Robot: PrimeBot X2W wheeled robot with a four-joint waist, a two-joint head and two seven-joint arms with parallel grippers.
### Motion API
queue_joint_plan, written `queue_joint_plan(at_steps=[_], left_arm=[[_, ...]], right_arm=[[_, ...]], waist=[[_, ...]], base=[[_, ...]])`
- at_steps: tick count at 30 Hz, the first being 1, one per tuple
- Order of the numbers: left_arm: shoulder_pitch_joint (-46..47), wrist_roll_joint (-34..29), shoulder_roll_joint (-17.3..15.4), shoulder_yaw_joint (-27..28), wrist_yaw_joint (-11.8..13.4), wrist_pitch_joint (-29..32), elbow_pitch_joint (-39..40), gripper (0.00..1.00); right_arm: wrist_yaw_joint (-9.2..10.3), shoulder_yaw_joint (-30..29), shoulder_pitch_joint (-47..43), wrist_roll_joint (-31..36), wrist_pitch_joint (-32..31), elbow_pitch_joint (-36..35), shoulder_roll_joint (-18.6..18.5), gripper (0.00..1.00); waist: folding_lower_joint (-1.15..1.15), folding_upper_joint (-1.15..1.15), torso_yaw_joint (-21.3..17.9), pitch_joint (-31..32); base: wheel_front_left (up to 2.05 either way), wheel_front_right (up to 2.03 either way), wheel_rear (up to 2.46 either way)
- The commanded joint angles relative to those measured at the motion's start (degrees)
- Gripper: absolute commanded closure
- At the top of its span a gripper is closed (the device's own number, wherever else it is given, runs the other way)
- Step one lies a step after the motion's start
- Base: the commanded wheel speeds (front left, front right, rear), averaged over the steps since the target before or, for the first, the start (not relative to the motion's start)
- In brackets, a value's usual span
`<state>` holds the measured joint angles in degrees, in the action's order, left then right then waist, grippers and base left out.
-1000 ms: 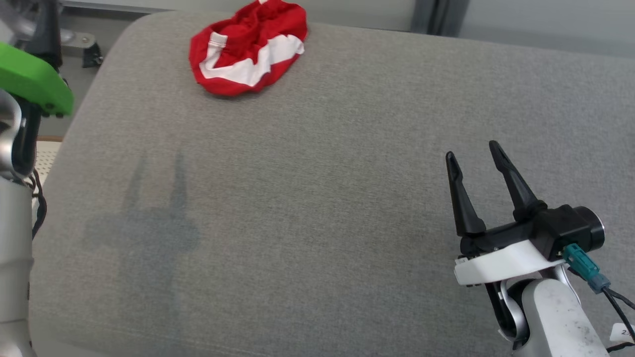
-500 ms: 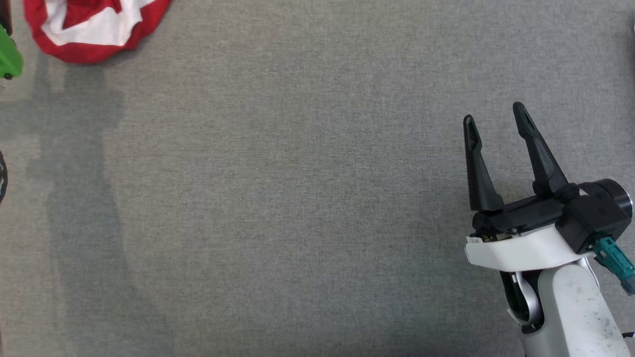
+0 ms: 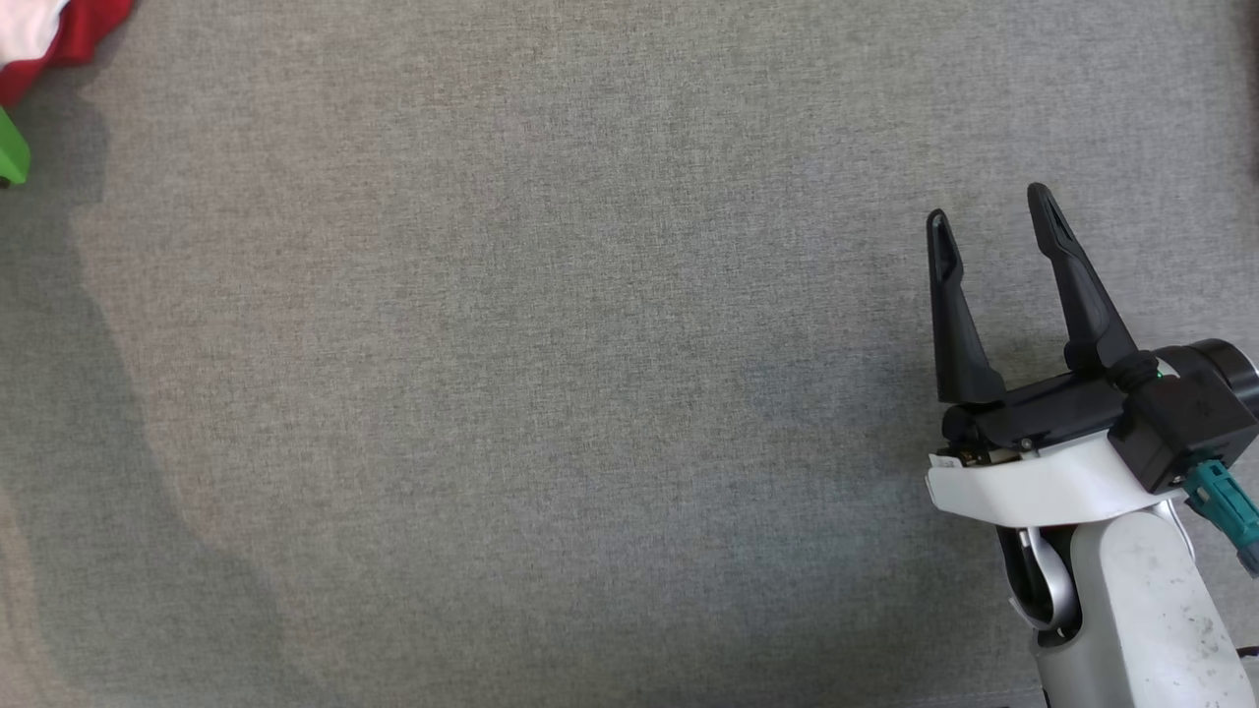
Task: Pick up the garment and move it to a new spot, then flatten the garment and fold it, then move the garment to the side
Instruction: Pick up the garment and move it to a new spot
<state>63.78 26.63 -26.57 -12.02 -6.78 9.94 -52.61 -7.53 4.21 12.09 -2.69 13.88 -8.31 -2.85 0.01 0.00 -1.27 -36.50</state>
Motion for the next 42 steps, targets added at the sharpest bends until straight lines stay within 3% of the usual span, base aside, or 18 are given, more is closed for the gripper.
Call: queue_joint_plan(at_steps=[1, 8, 15, 21, 27, 36, 42], left_arm=[[0.6, -0.6, -0.2, -0.2, 0.3, -1.1, -0.6, 1.0], [1.9, -1.2, -0.4, -1.3, -0.2, -7.8, -1.6, 1.0], [2.4, -2.1, -0.9, -5.6, -0.6, -10.5, -0.3, 1.0], [-0.1, 1.7, -0.5, -15.0, -0.6, -8.9, 6.1, 1.0], [-2.5, 10.7, -1.7, -27.2, -0.7, -4.9, 17.5, 1.0], [-7.1, 24.8, -1.3, -44.2, -0.7, -1.2, 34.5, 1.0], [-11.4, 29.4, 2.7, -51.7, -0.7, -5.5, 33.0, 1.0]], right_arm=[[0.09, -0.2, 0.8, 0.4, 0.4, 0.2, -0.1, 0.0], [0.09, 0.1, 0.1, -0.5, 0.7, 2.6, -0.1, 0.0], [0.09, -0.1, -1.9, -2.2, 1.1, 5.9, -0.1, 0.0], [0.09, -1.0, -4.9, -3.5, 1.3, 8.6, -0.1, 0.0], [0.09, -3.2, -8.7, -4.0, 1.3, 9.8, -0.1, 0.0], [0.09, -4.1, -11.7, -4.4, 1.3, 9.0, -0.1, 0.0], [0.09, -2.9, -9.8, -5.5, 1.3, 9.1, -0.1, 0.0]], waist=[[-0.01, 0.0, 0.2, 1.0], [-0.01, 0.0, 0.7, 7.8], [-0.01, 0.0, 0.4, 17.3], [-0.01, 0.0, -0.7, 26.4], [-0.01, 0.0, -2.9, 33.0], [-0.01, 0.0, -7.0, 32.5], [-0.01, 0.0, -9.1, 29.0]], base=[[0.0, 0.0, 0.0], [0.0, 0.0, 0.0], [0.0, 0.0, 0.0], [0.0, 0.0, 0.0], [0.0, 0.0, 0.0], [0.0, 0.0, 0.0], [0.0, 0.0, 0.0]])
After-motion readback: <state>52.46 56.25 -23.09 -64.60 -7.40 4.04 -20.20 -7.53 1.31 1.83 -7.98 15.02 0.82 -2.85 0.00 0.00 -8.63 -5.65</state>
